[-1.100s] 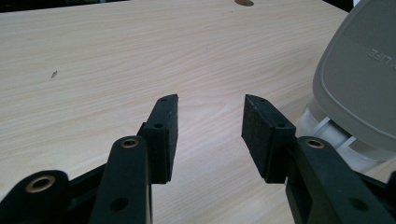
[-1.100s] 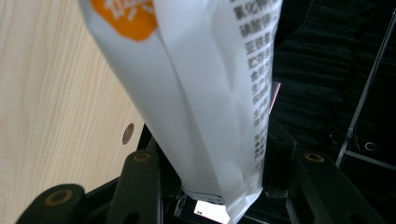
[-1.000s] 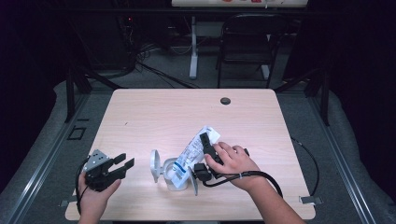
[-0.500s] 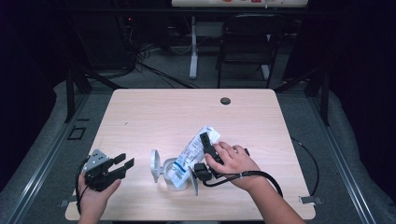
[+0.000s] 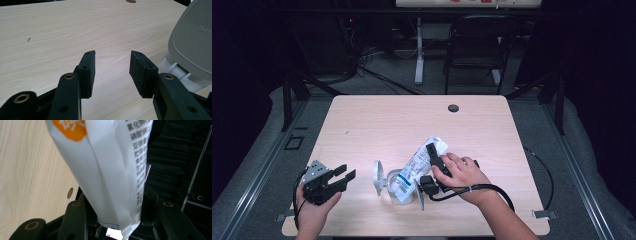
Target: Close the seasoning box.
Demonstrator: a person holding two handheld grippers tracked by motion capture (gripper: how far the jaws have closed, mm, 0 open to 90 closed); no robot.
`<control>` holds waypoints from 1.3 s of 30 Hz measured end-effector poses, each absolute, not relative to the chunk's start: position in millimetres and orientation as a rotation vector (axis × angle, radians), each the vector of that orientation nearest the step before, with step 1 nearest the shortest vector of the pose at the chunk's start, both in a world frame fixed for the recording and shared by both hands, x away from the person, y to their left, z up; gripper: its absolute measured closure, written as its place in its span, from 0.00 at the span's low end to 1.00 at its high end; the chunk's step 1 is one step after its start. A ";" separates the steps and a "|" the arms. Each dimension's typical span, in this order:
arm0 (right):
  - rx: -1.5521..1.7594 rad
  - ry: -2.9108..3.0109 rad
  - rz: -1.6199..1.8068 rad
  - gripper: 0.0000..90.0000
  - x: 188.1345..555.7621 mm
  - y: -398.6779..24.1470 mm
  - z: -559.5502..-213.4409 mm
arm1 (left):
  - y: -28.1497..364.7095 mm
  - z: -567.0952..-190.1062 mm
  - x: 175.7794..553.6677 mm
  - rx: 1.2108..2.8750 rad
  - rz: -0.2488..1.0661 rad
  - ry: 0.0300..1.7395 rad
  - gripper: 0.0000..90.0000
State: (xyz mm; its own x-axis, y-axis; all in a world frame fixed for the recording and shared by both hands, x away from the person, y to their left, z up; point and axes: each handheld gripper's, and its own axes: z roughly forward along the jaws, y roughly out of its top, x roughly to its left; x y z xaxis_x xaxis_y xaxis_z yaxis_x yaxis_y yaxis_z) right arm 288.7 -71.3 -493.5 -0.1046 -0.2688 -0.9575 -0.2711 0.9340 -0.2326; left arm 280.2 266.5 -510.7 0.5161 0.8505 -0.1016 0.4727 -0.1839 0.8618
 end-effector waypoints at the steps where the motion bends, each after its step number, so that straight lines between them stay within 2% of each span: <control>1: -0.416 1.690 0.002 0.66 288.7 -71.5 -493.7 | 266.5 -510.7 280.2 1.826 0.510 1.101 0.63; 39: -0.259 1.811 0.140 0.67 287.5 -75.0 -503.9 | 266.5 -510.9 280.3 1.826 0.511 1.102 0.63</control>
